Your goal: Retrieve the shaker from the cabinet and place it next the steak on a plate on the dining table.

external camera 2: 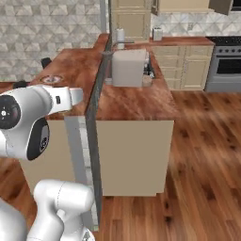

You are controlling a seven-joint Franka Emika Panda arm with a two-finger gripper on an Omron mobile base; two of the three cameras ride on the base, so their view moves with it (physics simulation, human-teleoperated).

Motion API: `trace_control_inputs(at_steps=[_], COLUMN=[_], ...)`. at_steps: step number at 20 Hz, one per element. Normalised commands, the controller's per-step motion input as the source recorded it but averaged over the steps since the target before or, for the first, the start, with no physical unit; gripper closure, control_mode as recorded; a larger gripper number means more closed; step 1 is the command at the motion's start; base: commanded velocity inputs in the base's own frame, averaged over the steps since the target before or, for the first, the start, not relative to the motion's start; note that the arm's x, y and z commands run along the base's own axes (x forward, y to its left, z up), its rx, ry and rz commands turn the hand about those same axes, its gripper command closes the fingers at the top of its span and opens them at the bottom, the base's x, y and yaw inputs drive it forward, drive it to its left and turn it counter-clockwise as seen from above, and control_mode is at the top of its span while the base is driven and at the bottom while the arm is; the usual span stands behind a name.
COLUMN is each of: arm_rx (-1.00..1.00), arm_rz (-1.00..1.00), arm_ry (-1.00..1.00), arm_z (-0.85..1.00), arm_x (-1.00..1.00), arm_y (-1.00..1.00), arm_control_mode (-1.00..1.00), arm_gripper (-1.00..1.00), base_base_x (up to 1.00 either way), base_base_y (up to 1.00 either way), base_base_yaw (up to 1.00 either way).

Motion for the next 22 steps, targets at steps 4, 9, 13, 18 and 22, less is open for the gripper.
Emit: trace_control_inputs(at_steps=[4, 9, 13, 18, 22], arm_rx=[0.0, 0.0, 0.0, 0.0, 0.0], arm_rz=[0.0, 0.0, 0.0, 0.0, 0.0], arm_ry=[0.0, 0.0, 0.0, 0.0, 0.0], arm_z=[0.0, 0.0, 0.0, 0.0, 0.0], arm_x=[0.0, 0.0, 0.0, 0.0, 0.0], arm_y=[0.0, 0.0, 0.0, 0.0, 0.0], arm_control_mode=[1.0, 1.0, 1.0, 1.0, 1.0], arm_gripper=[1.0, 1.0, 1.0, 1.0, 1.0], base_base_x=[-0.19, 0.0, 0.06, 0.12, 0.21], base_base_y=[1.0, 1.0, 1.0, 1.0, 1.0], base_base_yaw=[-0.02, -0.06, -0.11, -0.12, -0.12])
